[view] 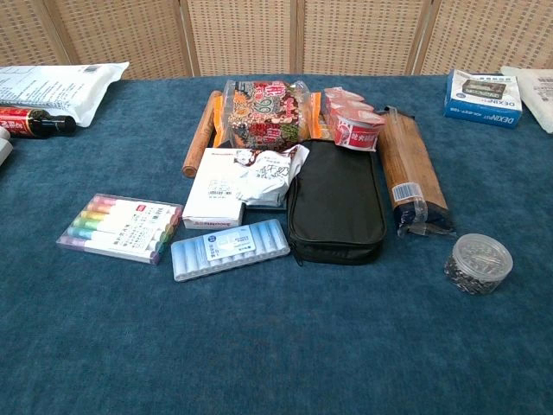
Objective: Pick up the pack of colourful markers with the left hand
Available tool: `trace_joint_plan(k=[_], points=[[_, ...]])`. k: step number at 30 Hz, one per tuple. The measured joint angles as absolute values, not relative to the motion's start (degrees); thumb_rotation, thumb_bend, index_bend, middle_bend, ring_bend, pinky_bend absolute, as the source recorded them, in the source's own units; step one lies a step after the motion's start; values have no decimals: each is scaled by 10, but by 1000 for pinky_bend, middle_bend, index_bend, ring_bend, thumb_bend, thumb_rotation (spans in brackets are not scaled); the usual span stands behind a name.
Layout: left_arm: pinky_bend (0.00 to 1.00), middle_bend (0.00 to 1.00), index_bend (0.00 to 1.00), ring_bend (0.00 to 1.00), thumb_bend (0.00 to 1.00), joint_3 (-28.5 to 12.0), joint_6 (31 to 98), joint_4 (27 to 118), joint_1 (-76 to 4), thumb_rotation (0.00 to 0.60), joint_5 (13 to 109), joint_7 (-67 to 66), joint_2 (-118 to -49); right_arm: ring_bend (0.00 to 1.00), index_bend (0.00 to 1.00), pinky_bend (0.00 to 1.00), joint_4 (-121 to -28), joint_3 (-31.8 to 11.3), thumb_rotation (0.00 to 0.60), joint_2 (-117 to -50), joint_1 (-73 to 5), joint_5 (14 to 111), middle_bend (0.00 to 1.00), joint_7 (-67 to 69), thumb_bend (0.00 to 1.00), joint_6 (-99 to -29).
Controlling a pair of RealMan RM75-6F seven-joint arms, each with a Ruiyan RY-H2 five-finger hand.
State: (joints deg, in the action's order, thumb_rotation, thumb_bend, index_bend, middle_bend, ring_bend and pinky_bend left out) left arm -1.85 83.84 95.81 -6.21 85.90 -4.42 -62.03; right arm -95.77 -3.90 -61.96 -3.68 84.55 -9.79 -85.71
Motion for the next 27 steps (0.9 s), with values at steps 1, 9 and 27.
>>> trace_joint_plan(k=[1,9,27], points=[[0,0,0,0,320,-18,839,958,-62,316,860,-43,-620,0,0,0,-957,-39,474,-620,-37,846,0,-98,9,-857],[0,0,0,0,320,-12,839,955,-58,315,863,-33,-618,0,0,0,-956,-36,472,-622,-35,854,0,-92,10,-861],[0,0,0,0,241,-6,623,1020,-149,283,775,-71,-553,0,0,0,-978,-39,475,-609,-30,859,0,-110,11,-873]])
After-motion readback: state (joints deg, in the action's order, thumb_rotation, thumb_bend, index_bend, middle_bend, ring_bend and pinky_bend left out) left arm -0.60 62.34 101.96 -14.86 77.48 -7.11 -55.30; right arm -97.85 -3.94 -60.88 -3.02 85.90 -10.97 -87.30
